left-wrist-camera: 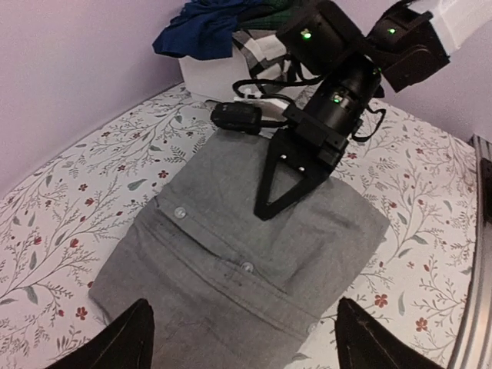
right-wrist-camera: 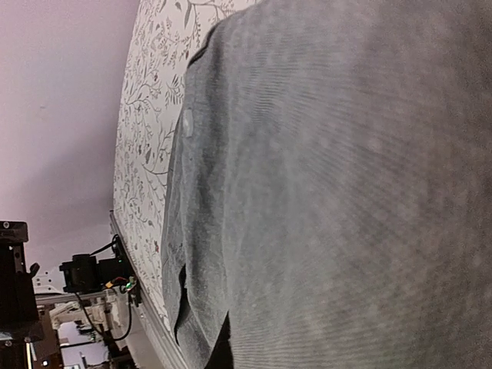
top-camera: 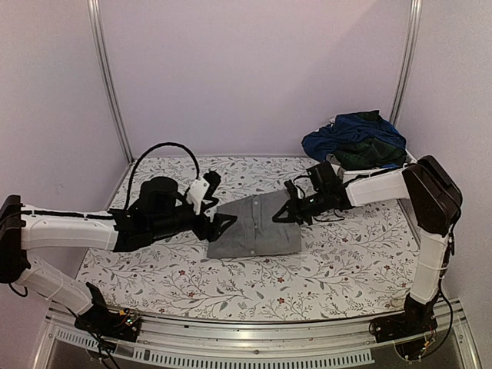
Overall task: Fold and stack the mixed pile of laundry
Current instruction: Pass from the left arm to the right, then turn over the square-folded shirt at the center of the board.
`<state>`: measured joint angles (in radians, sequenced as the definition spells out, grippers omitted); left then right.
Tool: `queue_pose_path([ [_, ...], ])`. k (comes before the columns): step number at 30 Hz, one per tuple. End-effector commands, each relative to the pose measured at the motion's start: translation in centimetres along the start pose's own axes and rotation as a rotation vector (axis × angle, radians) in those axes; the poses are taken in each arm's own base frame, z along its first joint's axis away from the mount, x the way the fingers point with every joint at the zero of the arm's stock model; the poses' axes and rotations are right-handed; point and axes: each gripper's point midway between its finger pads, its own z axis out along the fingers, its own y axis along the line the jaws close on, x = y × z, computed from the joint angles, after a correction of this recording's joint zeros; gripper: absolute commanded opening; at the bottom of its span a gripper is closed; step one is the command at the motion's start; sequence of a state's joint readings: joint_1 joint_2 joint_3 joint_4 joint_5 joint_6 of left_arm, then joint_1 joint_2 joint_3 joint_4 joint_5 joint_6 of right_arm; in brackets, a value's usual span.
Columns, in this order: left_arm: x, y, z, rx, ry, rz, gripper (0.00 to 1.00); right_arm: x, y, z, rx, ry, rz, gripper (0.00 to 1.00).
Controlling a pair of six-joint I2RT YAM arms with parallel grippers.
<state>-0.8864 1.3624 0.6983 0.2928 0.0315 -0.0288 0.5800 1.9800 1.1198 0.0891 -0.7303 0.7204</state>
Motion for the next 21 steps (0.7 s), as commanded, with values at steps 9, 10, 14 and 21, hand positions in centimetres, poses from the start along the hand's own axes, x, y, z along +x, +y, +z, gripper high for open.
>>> queue_pose_path([
  [9, -1.6, 10.2, -6.7, -0.284, -0.142, -0.294, 0.86, -9.8, 6.5, -16.0, 0.869, -0.26, -0.741, 0.0],
  [10, -1.6, 10.8, -7.1, -0.314, -0.146, -0.301, 0.87, -9.9, 7.6, -15.9, 0.904, -0.261, -0.784, 0.0],
  [14, -1.5, 12.7, -8.3, -0.383, -0.153, -0.34, 0.88, -8.9, 8.0, -10.5, 1.02, -0.121, -0.981, 0.0],
  [21, -0.5, 15.5, -10.6, -0.473, -0.151, -0.447, 0.88, 1.9, 3.6, 4.6, 1.019, 0.35, -1.313, 0.0],
])
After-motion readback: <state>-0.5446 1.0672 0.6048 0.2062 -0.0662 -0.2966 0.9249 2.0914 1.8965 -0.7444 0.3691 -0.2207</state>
